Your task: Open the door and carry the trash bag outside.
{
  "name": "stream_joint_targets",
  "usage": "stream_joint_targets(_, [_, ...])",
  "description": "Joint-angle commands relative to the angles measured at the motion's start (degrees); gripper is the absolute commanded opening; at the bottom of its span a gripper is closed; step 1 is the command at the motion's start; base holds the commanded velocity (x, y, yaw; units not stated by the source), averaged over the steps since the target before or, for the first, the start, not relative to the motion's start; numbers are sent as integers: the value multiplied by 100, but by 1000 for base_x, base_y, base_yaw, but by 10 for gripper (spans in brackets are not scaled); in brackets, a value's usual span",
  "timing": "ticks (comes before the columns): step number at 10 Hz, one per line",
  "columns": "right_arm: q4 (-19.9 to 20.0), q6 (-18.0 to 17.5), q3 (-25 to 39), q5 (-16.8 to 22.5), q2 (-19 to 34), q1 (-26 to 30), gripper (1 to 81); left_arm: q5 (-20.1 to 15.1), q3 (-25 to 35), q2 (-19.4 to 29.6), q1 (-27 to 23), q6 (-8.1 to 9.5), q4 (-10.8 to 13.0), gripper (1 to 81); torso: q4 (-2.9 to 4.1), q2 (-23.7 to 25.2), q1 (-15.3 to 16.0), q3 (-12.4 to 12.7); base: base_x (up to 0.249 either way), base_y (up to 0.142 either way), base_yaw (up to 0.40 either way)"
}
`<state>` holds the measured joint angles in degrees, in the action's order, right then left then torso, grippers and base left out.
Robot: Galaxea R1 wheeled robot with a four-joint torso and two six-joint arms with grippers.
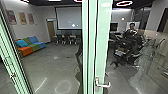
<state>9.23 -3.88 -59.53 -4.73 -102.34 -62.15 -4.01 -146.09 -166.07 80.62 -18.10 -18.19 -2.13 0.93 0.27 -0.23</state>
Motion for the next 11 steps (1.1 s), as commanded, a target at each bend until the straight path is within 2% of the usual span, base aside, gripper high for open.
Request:
stream_joint_targets(1, [826,1,223,754,563,1084,811,-355,19,39,-402,-9,-9,10,0,0,0,0,0,0,0])
stream_joint_targets(5, [1301,-104,451,1606,677,2314,811,-355,10,30,-410,-9,-18,10,0,0,0,0,0,0,0])
stream_joint_targets(7, [1292,-614,478,1870,642,2790,811,-355,2,38,-419,0,-9,10,0,0,0,-2,0,0,0])
stream_joint_targets(11, [1230,-1843,285,1923,361,3316,811,-355,-25,30,-419,9,-9,10,0,0,0,-2,0,0,0])
